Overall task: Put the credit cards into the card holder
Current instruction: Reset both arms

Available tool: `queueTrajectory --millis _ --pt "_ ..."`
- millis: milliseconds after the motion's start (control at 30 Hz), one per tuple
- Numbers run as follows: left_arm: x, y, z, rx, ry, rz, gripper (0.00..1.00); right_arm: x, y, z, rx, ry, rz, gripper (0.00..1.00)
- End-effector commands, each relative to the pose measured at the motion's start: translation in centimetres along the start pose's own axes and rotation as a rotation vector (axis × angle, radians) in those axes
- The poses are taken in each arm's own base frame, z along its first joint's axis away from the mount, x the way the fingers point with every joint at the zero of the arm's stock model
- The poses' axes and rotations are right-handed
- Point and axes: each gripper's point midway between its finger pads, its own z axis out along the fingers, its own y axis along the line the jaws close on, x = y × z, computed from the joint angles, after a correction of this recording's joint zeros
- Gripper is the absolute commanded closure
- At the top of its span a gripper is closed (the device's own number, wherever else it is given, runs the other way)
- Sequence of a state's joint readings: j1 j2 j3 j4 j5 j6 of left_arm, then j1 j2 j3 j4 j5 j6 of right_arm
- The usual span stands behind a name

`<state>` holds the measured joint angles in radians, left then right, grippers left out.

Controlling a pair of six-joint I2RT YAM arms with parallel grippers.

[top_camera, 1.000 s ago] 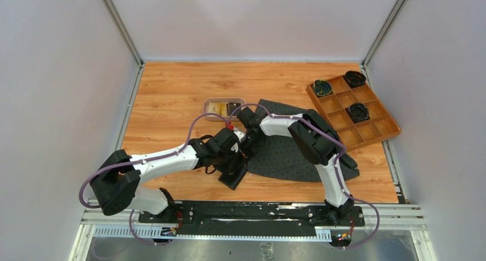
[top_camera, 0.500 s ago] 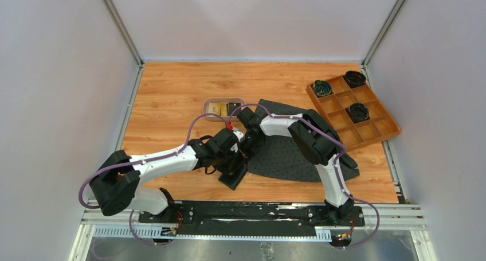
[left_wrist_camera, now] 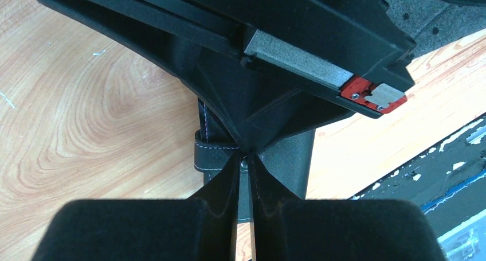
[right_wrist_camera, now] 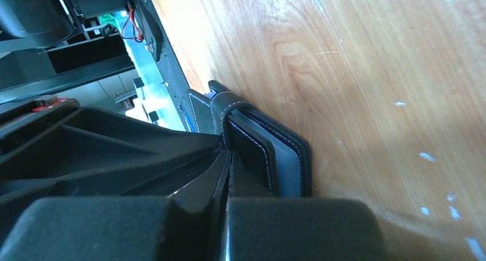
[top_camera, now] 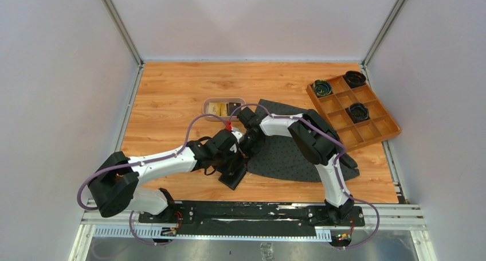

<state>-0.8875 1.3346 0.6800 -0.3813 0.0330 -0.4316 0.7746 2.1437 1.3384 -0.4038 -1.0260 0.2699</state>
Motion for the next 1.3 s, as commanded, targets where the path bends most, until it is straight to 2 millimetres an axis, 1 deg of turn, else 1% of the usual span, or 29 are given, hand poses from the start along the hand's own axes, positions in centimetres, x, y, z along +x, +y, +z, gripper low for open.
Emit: queueTrajectory --millis 0,200,300,367,400,467,500,567,633,733,767,833,967,1000,1067,1133,1200,1233,1267 --pt "4.4 1.6 1.4 -0.049 0.126 -0.013 0.93 1.5 -2.6 1.3 0.115 0.039 0.007 1.00" --pt "5.5 2.1 1.7 -0.051 0.146 -0.024 0.93 1.4 -2.5 1.3 0.113 0.038 0.006 1.00" --pt "5.3 1.9 1.6 -0.041 0.132 -0.032 0.92 1.3 -2.3 1.3 0.107 0.037 -0.003 1.00" --pt "4.2 1.4 1.2 -0.028 0.101 -0.033 0.88 1.0 -1.8 1.0 0.098 0.029 -0.030 0.99" --pt "3.4 1.1 0.9 -0.022 0.081 -0.029 0.86 0.8 -1.6 0.9 0.097 0.024 -0.048 0.98" --pt "1.6 0.6 0.1 -0.015 0.040 -0.023 0.80 0.4 -1.1 0.3 0.102 0.012 -0.082 0.90" --pt "0.4 0.1 -0.5 -0.004 0.008 -0.020 0.77 0.1 -0.9 0.0 0.101 0.003 -0.098 0.86" --pt "-1.3 -0.3 -1.6 0.006 -0.039 -0.018 0.69 -0.5 -0.3 -0.9 0.094 -0.013 -0.134 0.79" --pt "-3.4 -0.8 -3.0 0.015 -0.106 -0.017 0.62 -1.1 0.6 -2.0 0.091 -0.034 -0.182 0.72" --pt "-5.7 -1.5 -5.6 0.043 -0.203 -0.010 0.53 -1.8 1.9 -3.8 0.094 -0.071 -0.266 0.60" --pt "-6.4 -1.8 -6.5 0.055 -0.236 -0.008 0.50 -2.0 2.3 -4.4 0.092 -0.083 -0.294 0.58" --pt "-7.6 -1.5 -8.5 0.049 -0.322 -0.005 0.44 -2.1 2.9 -5.5 0.096 -0.100 -0.342 0.55" --pt "-9.4 -1.3 -12.4 0.087 -0.482 0.013 0.30 -1.5 4.4 -7.5 0.090 -0.093 -0.470 0.50" --pt "-9.8 -1.3 -13.6 0.102 -0.529 0.012 0.26 -1.3 4.8 -8.0 0.083 -0.087 -0.530 0.49" --pt "-10.5 -1.0 -15.3 0.111 -0.589 0.008 0.20 -0.9 5.7 -9.2 0.098 -0.083 -0.604 0.49" --pt "-10.7 -0.9 -16.7 0.130 -0.617 0.020 0.18 -0.9 6.3 -10.5 0.133 -0.106 -0.662 0.47" --pt "-10.9 -0.7 -17.5 0.128 -0.621 0.035 0.17 -0.7 6.6 -11.5 0.158 -0.118 -0.705 0.47" --pt "-10.8 -0.6 -17.8 0.126 -0.618 0.047 0.17 -0.6 6.6 -12.0 0.181 -0.111 -0.729 0.47" --pt "-10.9 -0.7 -18.3 0.128 -0.622 0.058 0.17 -0.5 6.4 -12.9 0.240 -0.108 -0.761 0.47"
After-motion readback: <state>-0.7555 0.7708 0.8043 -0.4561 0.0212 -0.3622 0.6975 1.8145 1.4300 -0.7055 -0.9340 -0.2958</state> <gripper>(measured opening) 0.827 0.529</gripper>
